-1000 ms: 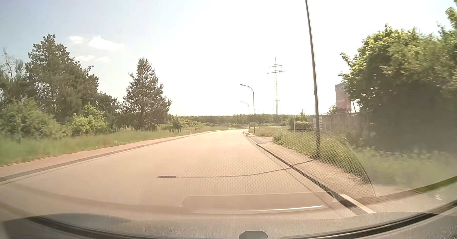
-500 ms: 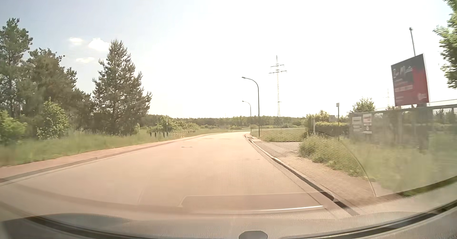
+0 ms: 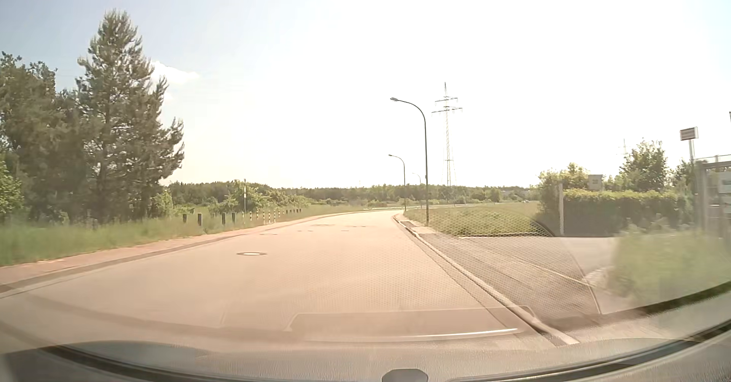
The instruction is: Follow the waypoints while adhering to traffic rules and regulations
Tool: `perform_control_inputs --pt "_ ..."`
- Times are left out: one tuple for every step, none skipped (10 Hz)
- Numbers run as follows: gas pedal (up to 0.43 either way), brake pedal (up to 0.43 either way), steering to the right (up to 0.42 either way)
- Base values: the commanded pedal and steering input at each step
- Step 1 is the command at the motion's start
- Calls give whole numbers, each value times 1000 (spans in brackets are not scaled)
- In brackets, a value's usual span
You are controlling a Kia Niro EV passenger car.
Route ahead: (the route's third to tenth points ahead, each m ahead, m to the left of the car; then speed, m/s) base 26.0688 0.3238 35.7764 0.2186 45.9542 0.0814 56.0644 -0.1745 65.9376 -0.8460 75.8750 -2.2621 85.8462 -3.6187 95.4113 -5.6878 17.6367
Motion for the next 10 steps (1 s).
perform_control_inputs --pt "118 0 0" --pt "118 0 0" --pt "118 0 0" --pt "110 0 0" --pt "79 0 1" --pt "67 0 1" --pt "28 0 1" --pt "20 0 1" --pt "20 0 1" --pt "20 0 1"
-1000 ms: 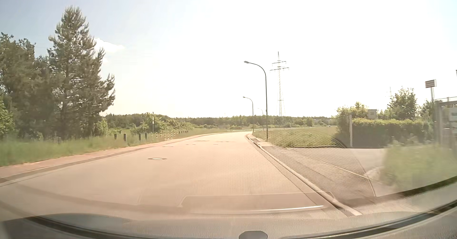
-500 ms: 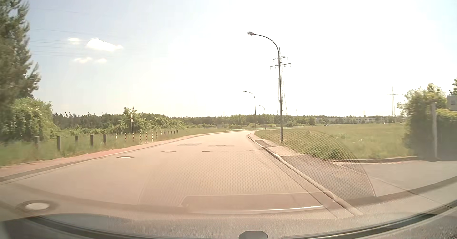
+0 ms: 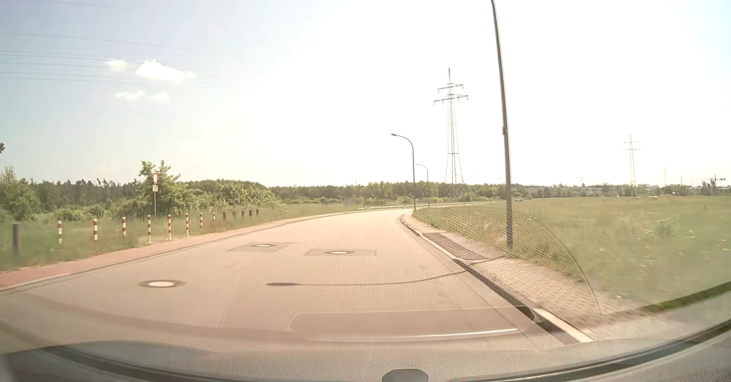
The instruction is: Follow the waypoints while adhering to traffic rules and regulations
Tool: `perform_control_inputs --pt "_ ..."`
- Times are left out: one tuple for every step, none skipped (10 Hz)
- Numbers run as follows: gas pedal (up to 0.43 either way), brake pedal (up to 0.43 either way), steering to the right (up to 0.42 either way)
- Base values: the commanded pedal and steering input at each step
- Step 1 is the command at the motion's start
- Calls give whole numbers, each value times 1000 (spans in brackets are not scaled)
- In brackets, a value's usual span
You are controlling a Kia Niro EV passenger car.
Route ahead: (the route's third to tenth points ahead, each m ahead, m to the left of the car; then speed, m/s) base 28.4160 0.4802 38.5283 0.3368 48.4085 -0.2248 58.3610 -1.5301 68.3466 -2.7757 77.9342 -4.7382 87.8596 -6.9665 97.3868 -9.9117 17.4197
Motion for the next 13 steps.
perform_control_inputs --pt "20 0 2" --pt "20 0 3" --pt "20 0 3" --pt "28 0 4" --pt "28 0 4" --pt "28 0 4" --pt "28 0 4" --pt "28 0 4" --pt "28 0 4" --pt "28 0 4" --pt "39 0 5" --pt "39 0 6" --pt "39 0 8"
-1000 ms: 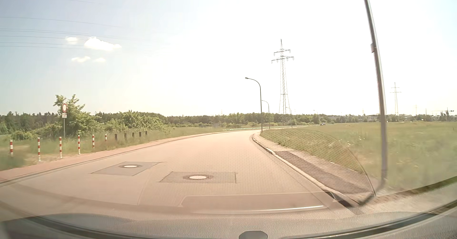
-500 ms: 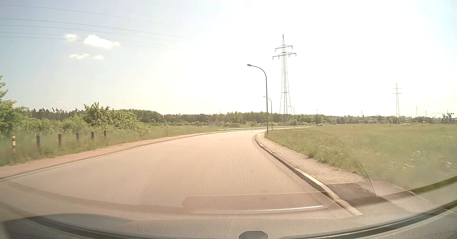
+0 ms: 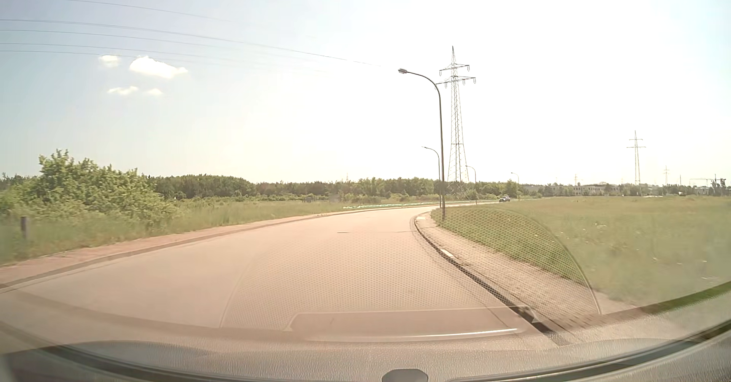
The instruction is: Follow the waypoints while adhering to traffic rules and regulations
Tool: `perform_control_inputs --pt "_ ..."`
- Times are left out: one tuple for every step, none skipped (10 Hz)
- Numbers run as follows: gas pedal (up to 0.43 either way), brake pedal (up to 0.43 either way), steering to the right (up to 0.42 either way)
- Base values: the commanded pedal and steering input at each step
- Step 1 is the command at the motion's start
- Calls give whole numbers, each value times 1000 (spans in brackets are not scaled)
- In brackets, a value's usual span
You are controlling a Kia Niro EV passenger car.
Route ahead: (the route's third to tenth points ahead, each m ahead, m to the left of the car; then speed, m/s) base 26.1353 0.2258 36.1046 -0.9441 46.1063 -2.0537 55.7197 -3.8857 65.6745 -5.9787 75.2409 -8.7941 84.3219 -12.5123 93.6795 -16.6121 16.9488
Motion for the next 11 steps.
perform_control_inputs --pt "39 0 12" --pt "39 0 12" --pt "39 0 12" --pt "39 0 12" --pt "39 0 12" --pt "39 0 12" --pt "39 0 12" --pt "59 0 12" --pt "59 0 13" --pt "59 0 14" --pt "59 0 19"
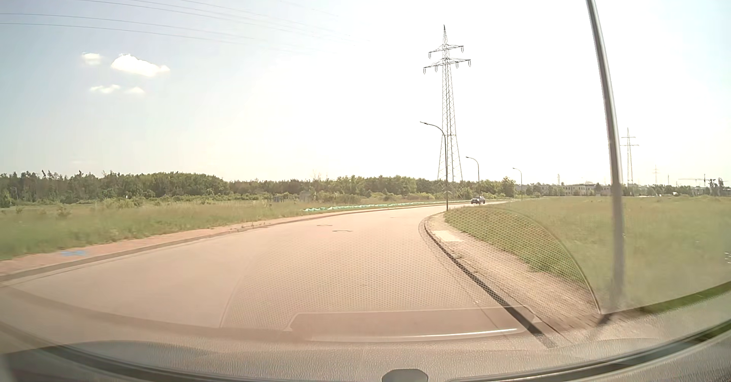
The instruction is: Follow the waypoints while adhering to traffic rules and regulations
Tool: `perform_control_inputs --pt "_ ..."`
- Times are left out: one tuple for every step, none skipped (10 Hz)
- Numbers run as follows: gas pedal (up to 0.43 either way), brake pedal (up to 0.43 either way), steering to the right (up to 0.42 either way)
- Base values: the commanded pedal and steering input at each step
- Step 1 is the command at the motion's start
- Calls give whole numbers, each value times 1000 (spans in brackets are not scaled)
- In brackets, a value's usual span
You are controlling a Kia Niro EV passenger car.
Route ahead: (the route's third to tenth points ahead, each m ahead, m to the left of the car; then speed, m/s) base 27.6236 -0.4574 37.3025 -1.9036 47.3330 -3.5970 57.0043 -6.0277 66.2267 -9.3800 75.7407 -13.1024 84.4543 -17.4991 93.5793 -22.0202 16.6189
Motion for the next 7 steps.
perform_control_inputs --pt "67 0 24" --pt "67 0 24" --pt "67 0 23" --pt "79 0 23" --pt "79 0 21" --pt "79 0 20" --pt "79 0 19"
